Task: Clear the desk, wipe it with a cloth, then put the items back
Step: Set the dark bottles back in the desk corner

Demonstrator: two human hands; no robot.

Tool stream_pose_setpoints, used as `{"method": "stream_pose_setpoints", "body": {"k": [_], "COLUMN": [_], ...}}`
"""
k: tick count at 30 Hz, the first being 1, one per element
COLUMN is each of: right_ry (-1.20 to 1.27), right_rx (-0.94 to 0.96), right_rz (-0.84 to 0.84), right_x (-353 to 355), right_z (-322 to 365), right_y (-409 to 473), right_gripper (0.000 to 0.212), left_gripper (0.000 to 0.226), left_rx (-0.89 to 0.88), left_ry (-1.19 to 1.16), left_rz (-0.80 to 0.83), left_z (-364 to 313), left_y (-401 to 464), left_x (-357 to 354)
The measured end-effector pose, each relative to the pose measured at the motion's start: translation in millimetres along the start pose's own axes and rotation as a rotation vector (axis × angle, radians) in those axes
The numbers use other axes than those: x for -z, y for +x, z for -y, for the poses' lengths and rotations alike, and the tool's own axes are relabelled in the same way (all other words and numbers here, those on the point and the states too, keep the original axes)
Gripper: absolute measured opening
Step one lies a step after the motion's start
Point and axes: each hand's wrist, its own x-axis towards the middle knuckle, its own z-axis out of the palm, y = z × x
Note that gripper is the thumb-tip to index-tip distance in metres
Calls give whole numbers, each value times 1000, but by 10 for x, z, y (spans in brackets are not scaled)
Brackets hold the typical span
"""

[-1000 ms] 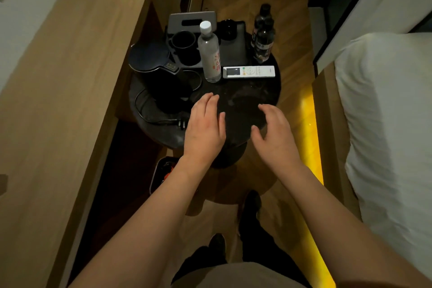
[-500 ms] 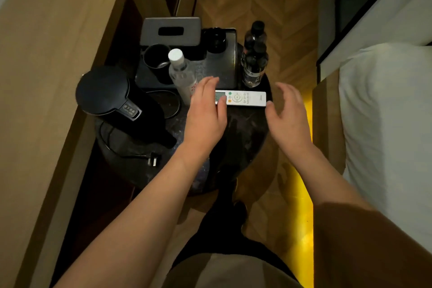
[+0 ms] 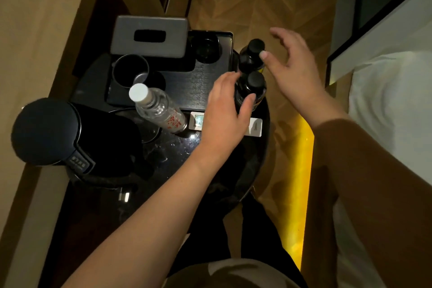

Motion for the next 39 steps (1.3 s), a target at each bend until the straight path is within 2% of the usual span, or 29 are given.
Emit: {"method": "stream_pose_setpoints", "body": {"k": [5,8,11,16,20,24,26,32,39], "right_ry": [62,119,124,179,248,279,295,321,357], "right_rx": [49,86,98,63,185,333,391,546,699], "right_rz": [170,211,241,143,56,11,4,150,387], "right_x": [-125,-174,-178,-117,41,65,-27,-449,-1014], "right_z": [-67,-144,-233,-256,-85,190,285,538,900], "right_y": [254,298,323,305,149,-63,-216,-792,-1508], "right_gripper": [45,35,35,35,23,22,29,36,30], "left_gripper": [49,48,44,37,38,37,36,34,31], "left_rx": [44,62,82,104,82,126,177,315,502], "left_ry": [34,62,58,-32,-46,-44,-18,69,130], "left_rz": [-54,-55,-92,-178,-308,-429,-493,-656,-866], "left_z": [-60,-68,-88,-166,-303,-348,-350,-151,96], "left_y": [98,109,96,26,-158,-453,-626,-1254,-2176], "left_x": [-156,-260,-335,-295,-50,222,308,543,815]}}
